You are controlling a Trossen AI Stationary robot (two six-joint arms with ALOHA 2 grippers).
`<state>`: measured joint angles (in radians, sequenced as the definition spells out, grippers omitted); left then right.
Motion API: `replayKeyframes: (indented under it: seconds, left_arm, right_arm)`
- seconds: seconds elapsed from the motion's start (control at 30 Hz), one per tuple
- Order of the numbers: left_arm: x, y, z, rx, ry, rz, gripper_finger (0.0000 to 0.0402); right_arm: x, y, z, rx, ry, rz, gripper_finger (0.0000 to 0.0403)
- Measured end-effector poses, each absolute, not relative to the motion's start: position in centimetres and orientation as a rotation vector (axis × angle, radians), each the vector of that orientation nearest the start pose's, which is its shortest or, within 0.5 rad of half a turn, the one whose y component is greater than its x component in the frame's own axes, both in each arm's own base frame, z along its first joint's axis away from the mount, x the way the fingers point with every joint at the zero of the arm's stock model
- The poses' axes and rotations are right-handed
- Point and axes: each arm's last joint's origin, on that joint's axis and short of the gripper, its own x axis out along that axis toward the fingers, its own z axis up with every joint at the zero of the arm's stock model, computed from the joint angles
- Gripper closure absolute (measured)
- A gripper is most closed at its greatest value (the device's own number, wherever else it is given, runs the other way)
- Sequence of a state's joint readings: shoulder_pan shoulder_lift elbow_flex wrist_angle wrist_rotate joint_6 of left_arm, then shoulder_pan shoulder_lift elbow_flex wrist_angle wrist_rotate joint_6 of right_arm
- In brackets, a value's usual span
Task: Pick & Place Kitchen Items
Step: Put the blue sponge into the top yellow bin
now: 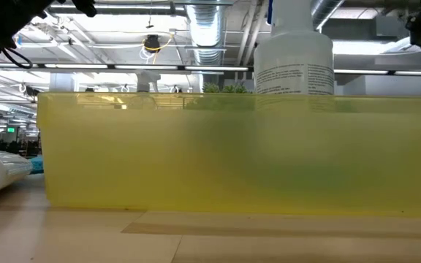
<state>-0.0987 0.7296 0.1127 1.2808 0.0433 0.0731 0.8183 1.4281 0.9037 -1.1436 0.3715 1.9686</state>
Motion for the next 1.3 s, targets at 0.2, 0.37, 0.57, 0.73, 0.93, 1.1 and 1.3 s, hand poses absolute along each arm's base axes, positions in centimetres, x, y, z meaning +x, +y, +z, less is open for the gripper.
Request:
replayKeyframes:
  seconds: [0.2, 0.37, 0.57, 0.73, 0.93, 1.1, 1.3]
  left_arm:
    - [13.3, -1.4, 24.6, 0.049, -0.67, -0.114, 0.0112]
    - [13.3, -1.4, 24.7, 0.048, -0.677, -0.114, 0.0112]
    - [13.3, -1.4, 24.7, 0.049, -0.678, -0.114, 0.0112]
    - [13.2, -1.4, 24.7, 0.049, -0.679, -0.114, 0.0112]
    - [13.3, -1.4, 24.7, 0.049, -0.678, -0.115, 0.0112]
    - [13.3, -1.4, 24.7, 0.049, -0.678, -0.114, 0.0112]
    - [13.3, -1.4, 24.7, 0.049, -0.678, -0.115, 0.0112]
  right_arm:
    - [14.7, 14.7, 17.4, 0.785, 1.0, -0.98, 0.0266]
    - [14.4, 14.4, 15.5, 0.836, 0.991, -0.952, 0.0266]
    - [14.3, 14.3, 14.6, 0.861, 0.989, -0.937, 0.0266]
    - [14.1, 14.1, 14.1, 0.879, 0.983, -0.934, 0.0266]
    - [13.9, 13.9, 12.9, 0.925, 0.97, -0.901, 0.0267]
    - [13.9, 13.9, 12.9, 0.931, 0.969, -0.887, 0.0296]
    - [13.7, 13.9, 13.3, 0.923, 0.977, -0.848, 0.0386]
